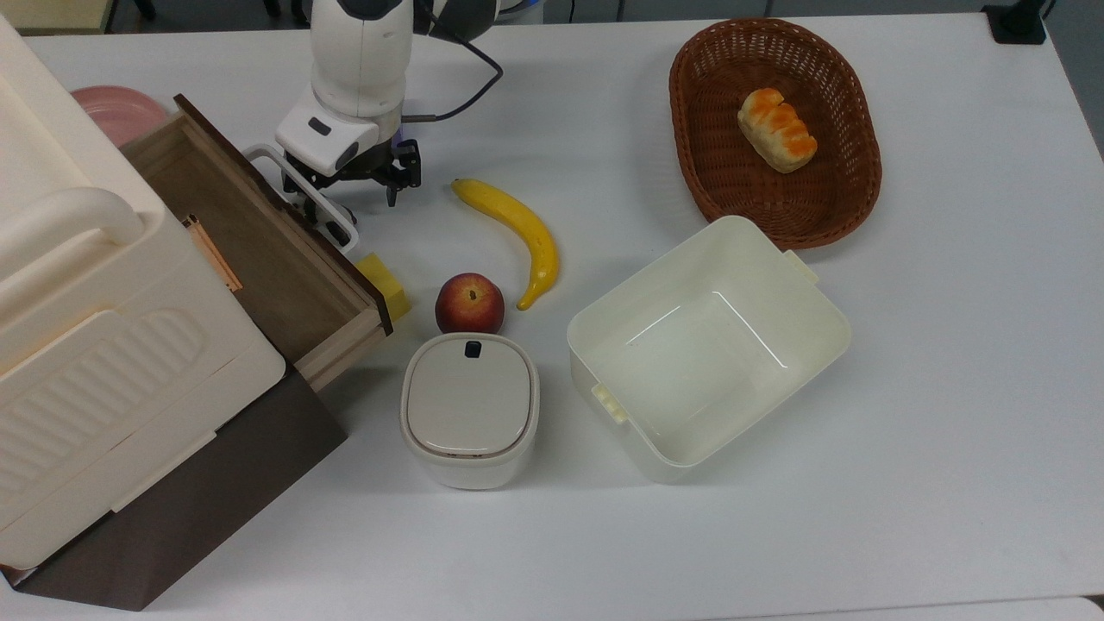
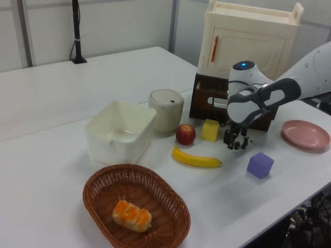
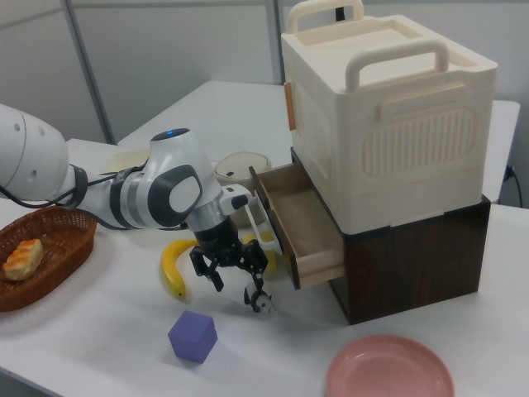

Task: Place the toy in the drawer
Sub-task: 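Lower the open gripper around the panda toy beside the drawer, then close the gripper fingers on the panda toy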

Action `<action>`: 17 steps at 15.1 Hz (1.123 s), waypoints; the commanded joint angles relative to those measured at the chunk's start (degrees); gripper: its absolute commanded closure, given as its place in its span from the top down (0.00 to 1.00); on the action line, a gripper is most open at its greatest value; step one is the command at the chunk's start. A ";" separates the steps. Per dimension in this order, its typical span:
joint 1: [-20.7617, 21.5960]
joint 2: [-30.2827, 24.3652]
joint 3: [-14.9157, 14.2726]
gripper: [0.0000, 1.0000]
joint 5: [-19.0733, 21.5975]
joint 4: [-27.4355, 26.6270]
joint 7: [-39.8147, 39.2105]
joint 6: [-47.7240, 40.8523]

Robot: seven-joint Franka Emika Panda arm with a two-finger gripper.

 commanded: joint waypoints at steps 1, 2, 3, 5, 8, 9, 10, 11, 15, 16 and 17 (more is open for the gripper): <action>-0.11 1.46 -0.74 1.00 -1.04 1.13 -1.49 1.31; -0.11 1.55 -0.74 1.00 -1.30 1.13 -1.49 1.32; -0.11 1.63 -0.74 1.00 -1.56 1.13 -1.49 1.32; -0.11 1.72 -0.74 1.00 -1.65 1.13 -1.49 1.32; -0.29 2.51 -0.74 1.00 -1.65 1.13 -1.49 3.07; -0.29 2.69 -0.74 1.00 -1.65 1.13 -1.49 3.16; -0.29 2.69 -0.74 1.00 -1.65 1.13 -1.49 3.16; -0.38 2.78 -0.74 1.00 -1.91 1.13 -2.10 3.16; -0.73 2.69 -0.82 1.00 -2.18 1.13 -6.67 3.07; -0.73 2.69 -0.91 1.00 -2.44 1.13 -7.20 2.99; -0.73 2.69 -0.91 1.00 -2.53 1.13 -9.12 2.64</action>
